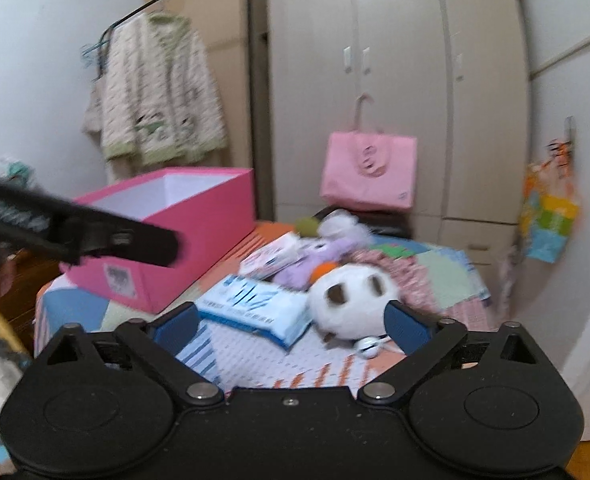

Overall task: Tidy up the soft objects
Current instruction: 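Move the left tool down to the blue-and-white wet-wipes pack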

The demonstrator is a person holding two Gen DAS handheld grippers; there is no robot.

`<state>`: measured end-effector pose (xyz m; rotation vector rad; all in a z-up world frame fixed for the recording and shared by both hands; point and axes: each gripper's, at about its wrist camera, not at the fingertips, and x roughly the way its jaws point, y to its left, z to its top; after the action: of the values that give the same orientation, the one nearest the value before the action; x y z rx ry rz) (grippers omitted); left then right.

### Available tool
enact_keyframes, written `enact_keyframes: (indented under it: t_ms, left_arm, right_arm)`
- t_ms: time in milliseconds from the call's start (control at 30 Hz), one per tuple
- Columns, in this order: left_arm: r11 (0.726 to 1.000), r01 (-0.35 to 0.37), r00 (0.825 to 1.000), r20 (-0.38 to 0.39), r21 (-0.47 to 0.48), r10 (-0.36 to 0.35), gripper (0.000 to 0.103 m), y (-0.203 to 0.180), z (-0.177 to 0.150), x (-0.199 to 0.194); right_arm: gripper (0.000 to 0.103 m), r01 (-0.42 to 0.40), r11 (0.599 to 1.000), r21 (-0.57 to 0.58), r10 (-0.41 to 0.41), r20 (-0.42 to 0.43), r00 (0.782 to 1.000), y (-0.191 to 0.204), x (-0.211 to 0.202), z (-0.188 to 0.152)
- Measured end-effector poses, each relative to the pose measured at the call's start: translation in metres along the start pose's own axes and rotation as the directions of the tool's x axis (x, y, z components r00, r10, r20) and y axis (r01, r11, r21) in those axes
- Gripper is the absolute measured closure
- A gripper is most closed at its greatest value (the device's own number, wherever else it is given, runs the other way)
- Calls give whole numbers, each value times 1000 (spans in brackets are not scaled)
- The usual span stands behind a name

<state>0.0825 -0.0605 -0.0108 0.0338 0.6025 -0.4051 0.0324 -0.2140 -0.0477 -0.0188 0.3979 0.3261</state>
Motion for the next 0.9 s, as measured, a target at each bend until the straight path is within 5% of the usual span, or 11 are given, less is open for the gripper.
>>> enact_keyframes:
  t_ms: [300,733,900]
  left_arm:
    - [999,-1,985,-171,40,8,15,-1,13,73]
    - [995,-79,950,-298,63,94,15,21,22,125]
    - [997,-78,949,-309,-18,69,11,34,14,129]
  right_arm:
    - [23,-149,989,-17,147,-77,986,-2,55,-16]
    - [25,-163,987,-18,159,-134,978,-6,107,-17]
    - [25,-123,992,-32,118,-145,982,-4,118,-20]
